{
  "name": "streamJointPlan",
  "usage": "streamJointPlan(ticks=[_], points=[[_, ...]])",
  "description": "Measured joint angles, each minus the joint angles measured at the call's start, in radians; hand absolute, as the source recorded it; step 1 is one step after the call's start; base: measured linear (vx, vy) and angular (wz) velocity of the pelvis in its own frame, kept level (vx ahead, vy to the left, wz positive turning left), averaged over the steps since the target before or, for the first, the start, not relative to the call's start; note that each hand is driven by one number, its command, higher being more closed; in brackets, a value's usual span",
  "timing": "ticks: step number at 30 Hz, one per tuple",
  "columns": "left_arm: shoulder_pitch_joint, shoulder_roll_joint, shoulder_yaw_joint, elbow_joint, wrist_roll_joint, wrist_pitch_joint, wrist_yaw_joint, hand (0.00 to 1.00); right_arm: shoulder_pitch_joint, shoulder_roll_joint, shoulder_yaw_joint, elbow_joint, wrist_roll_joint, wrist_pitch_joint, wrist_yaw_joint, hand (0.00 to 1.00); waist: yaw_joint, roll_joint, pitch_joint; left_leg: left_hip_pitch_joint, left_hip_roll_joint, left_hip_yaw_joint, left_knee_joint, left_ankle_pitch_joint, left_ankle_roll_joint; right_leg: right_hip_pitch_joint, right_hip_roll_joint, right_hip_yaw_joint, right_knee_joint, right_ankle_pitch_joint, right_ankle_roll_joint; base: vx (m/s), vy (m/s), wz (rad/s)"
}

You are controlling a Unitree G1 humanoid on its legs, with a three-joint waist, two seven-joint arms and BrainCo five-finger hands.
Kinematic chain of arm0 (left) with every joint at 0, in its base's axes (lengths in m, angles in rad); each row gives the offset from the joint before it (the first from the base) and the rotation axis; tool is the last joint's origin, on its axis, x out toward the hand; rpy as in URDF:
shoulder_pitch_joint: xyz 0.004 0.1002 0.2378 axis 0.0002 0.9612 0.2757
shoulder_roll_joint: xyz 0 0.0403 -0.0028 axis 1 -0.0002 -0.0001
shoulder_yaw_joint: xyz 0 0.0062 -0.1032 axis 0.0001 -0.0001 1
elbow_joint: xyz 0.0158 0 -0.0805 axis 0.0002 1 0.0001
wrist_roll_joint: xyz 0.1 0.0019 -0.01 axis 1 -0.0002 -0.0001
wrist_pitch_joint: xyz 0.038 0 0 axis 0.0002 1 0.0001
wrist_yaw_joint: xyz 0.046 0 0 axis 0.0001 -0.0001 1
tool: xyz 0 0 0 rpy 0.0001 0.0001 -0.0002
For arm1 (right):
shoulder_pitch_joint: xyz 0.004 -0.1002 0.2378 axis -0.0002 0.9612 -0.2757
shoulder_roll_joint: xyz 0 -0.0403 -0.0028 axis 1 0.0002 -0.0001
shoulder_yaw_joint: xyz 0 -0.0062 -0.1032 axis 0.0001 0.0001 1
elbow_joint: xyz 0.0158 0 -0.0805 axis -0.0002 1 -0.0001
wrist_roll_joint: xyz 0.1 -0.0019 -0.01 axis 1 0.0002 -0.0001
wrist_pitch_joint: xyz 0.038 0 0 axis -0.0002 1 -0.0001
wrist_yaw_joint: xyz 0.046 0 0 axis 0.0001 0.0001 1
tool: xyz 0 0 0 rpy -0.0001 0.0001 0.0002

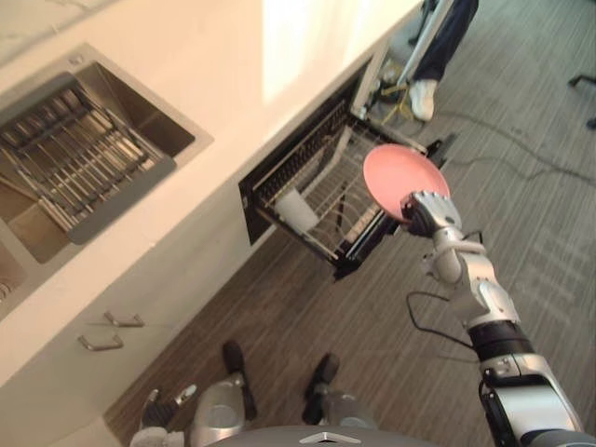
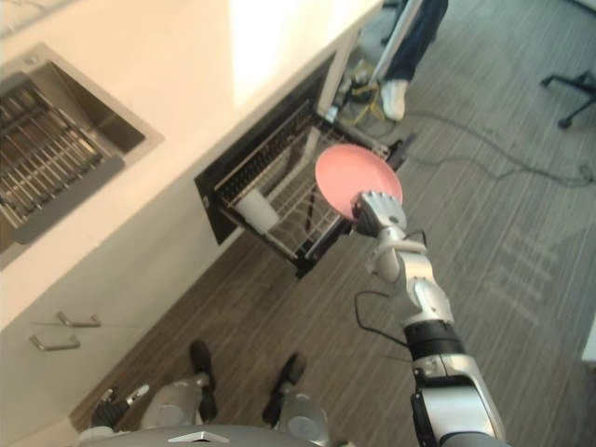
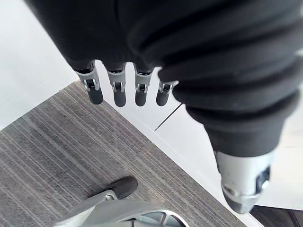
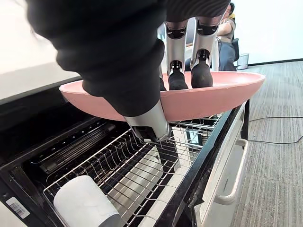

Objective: Walk over to the sink, pick up the cup, carry it to the dishwasher, place the cup inside the dishwasher, then close the dishwasher door

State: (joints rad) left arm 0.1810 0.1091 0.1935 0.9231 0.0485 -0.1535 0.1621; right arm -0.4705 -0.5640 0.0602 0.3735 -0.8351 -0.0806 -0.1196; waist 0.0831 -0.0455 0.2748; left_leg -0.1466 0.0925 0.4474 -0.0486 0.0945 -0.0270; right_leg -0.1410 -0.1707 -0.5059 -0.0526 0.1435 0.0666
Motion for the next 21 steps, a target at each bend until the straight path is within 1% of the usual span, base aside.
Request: streamJointPlan(ticks=[2, 5, 6, 9, 11, 12, 14, 15, 16, 17, 18, 19, 21], points=[[-0.022, 0.0, -0.002, -0.012, -0.03, -0.008, 0.0, 0.0, -0.038, -0.014, 0.016, 0.005, 0.021, 0.018, 0.0, 1.0, 0.0, 0.007, 0.04, -0.014, -0.001, -0.004, 0.011, 0.003, 0.007, -0.008, -0.001, 0.001, -0.003, 0.007, -0.001, -0.01, 0.007, -0.04], [-0.043, 0.009, -0.021, -0.032, -0.076, -0.013, -0.001, 0.0, -0.104, -0.03, 0.042, 0.033, 0.026, 0.018, 0.0, 1.0, 0.002, 0.015, 0.078, -0.056, -0.005, -0.029, 0.037, -0.001, 0.014, -0.04, -0.008, 0.003, -0.003, 0.018, -0.001, 0.02, 0.011, -0.01], [-0.054, 0.012, -0.032, -0.037, -0.095, -0.013, -0.002, 0.0, -0.141, -0.048, 0.061, 0.062, 0.027, 0.019, 0.003, 1.0, 0.003, 0.022, 0.099, -0.066, -0.01, -0.058, 0.052, -0.005, 0.017, -0.042, -0.012, 0.003, -0.003, 0.02, 0.0, 0.04, 0.023, 0.01], [-0.071, 0.013, -0.042, -0.051, -0.125, -0.013, -0.004, 0.0, -0.21, -0.081, 0.095, 0.097, 0.058, 0.021, 0.006, 1.0, 0.006, 0.041, 0.126, -0.1, -0.015, -0.081, 0.083, -0.012, 0.021, -0.058, -0.017, 0.0, -0.001, 0.028, 0.003, 0.02, 0.036, 0.08], [-0.097, 0.02, -0.043, -0.055, -0.157, -0.01, -0.004, 0.0, -0.3, -0.103, 0.121, 0.148, 0.103, 0.02, 0.009, 1.0, 0.01, 0.059, 0.16, -0.135, -0.015, -0.096, 0.117, -0.019, 0.028, -0.073, -0.021, -0.004, 0.0, 0.034, 0.001, 0.0, 0.051, 0.11], [-0.103, 0.021, -0.046, -0.055, -0.166, -0.008, -0.004, 0.0, -0.322, -0.114, 0.137, 0.164, 0.109, 0.02, 0.012, 1.0, 0.015, 0.063, 0.168, -0.138, -0.015, -0.098, 0.122, -0.021, 0.03, -0.073, -0.021, -0.005, 0.0, 0.036, 0.001, -0.02, 0.057, 0.11], [-0.113, 0.024, -0.067, -0.058, -0.206, -0.003, -0.005, 0.0, -0.391, -0.142, 0.18, 0.207, 0.158, 0.026, 0.037, 1.0, 0.034, 0.078, 0.178, -0.172, -0.016, -0.126, 0.143, -0.039, 0.029, -0.097, -0.022, -0.007, 0.006, 0.037, 0.0, -0.02, 0.044, 0.06], [-0.113, 0.026, -0.075, -0.058, -0.216, 0.001, -0.007, 0.0, -0.41, -0.144, 0.188, 0.216, 0.174, 0.028, 0.047, 1.0, 0.039, 0.082, 0.18, -0.181, -0.017, -0.131, 0.145, -0.04, 0.03, -0.105, -0.023, -0.008, 0.008, 0.038, -0.001, -0.01, 0.045, 0.12], [-0.122, 0.026, -0.086, -0.055, -0.224, 0.011, -0.014, 0.0, -0.446, -0.157, 0.211, 0.251, 0.196, 0.038, 0.055, 1.0, 0.043, 0.095, 0.188, -0.199, -0.018, -0.145, 0.155, -0.04, 0.03, -0.111, -0.025, -0.022, 0.01, 0.038, -0.001, -0.02, 0.05, 0.2], [-0.131, 0.026, -0.099, -0.053, -0.23, 0.016, -0.017, 0.0, -0.474, -0.162, 0.212, 0.297, 0.216, 0.045, 0.061, 1.0, 0.055, 0.107, 0.194, -0.206, -0.02, -0.15, 0.156, -0.039, 0.031, -0.117, -0.028, -0.027, 0.015, 0.038, -0.001, -0.03, 0.063, 0.19], [-0.133, 0.026, -0.104, -0.052, -0.237, 0.016, -0.017, 0.0, -0.489, -0.162, 0.215, 0.32, 0.224, 0.047, 0.07, 1.0, 0.062, 0.111, 0.196, -0.21, -0.021, -0.15, 0.156, -0.039, 0.031, -0.124, -0.031, -0.027, 0.019, 0.037, -0.001, -0.02, 0.056, 0.08], [-0.134, 0.026, -0.118, -0.052, -0.243, 0.017, -0.017, 0.0, -0.521, -0.164, 0.224, 0.347, 0.244, 0.051, 0.087, 1.0, 0.071, 0.123, 0.201, -0.223, -0.024, -0.151, 0.16, -0.039, 0.033, -0.139, -0.036, -0.027, 0.028, 0.037, -0.001, -0.01, 0.047, 0.05], [-0.149, 0.022, -0.137, -0.048, -0.245, 0.029, -0.019, 0.0, -0.564, -0.186, 0.254, 0.379, 0.274, 0.063, 0.111, 1.0, 0.079, 0.147, 0.215, -0.246, -0.033, -0.169, 0.169, -0.035, 0.038, -0.156, -0.046, -0.031, 0.037, 0.037, -0.001, -0.01, 0.07, 0.11]])
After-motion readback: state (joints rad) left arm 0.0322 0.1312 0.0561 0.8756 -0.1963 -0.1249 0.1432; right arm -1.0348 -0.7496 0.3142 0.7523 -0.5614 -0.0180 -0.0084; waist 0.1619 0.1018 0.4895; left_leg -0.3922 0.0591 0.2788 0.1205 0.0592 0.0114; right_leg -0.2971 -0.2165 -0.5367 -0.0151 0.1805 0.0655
